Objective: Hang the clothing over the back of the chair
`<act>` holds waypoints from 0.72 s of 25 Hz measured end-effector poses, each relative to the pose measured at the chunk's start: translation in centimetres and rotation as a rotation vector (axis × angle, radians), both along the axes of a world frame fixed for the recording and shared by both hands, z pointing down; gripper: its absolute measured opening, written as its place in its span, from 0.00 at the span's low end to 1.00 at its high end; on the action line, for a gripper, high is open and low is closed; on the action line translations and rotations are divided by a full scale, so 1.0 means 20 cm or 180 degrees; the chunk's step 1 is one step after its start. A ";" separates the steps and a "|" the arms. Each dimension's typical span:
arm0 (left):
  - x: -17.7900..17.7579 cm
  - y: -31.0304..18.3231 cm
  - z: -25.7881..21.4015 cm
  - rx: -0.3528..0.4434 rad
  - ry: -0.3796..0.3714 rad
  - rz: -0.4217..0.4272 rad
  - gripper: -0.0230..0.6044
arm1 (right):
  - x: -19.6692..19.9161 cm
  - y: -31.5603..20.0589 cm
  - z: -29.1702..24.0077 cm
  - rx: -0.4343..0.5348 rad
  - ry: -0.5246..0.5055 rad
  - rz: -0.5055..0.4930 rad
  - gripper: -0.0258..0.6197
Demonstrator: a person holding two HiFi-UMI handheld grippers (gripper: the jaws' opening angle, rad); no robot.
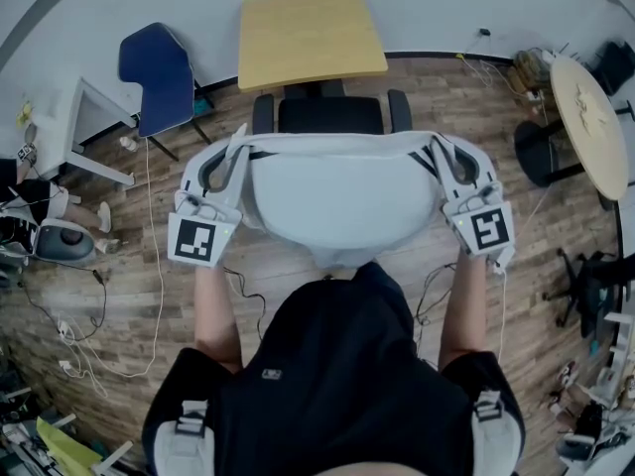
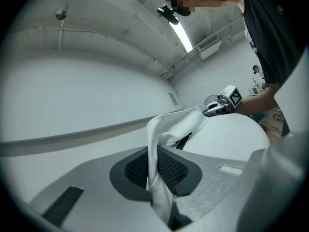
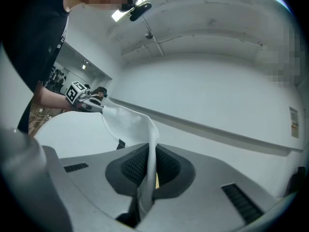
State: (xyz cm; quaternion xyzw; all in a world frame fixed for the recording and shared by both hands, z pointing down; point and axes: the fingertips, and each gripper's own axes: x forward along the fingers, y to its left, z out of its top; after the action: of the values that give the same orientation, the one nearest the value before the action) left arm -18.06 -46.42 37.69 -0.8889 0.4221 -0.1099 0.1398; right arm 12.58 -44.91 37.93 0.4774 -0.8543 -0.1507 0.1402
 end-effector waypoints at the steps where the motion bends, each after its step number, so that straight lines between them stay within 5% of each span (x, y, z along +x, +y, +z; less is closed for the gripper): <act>1: 0.00 -0.02 0.01 -0.0014 -0.0010 -0.0009 0.07 | 0.01 -0.02 0.00 -0.0010 -0.0004 -0.0011 0.04; 18: 0.05 -0.23 0.20 -0.0350 -0.0181 -0.0071 0.08 | 0.02 -0.25 0.14 -0.0404 -0.0005 -0.0352 0.04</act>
State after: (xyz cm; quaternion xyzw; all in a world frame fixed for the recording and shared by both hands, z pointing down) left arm -17.13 -51.06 41.61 -0.8870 0.4213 -0.1596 0.1014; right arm 12.98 -49.90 40.65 0.4197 -0.8873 -0.1034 0.1610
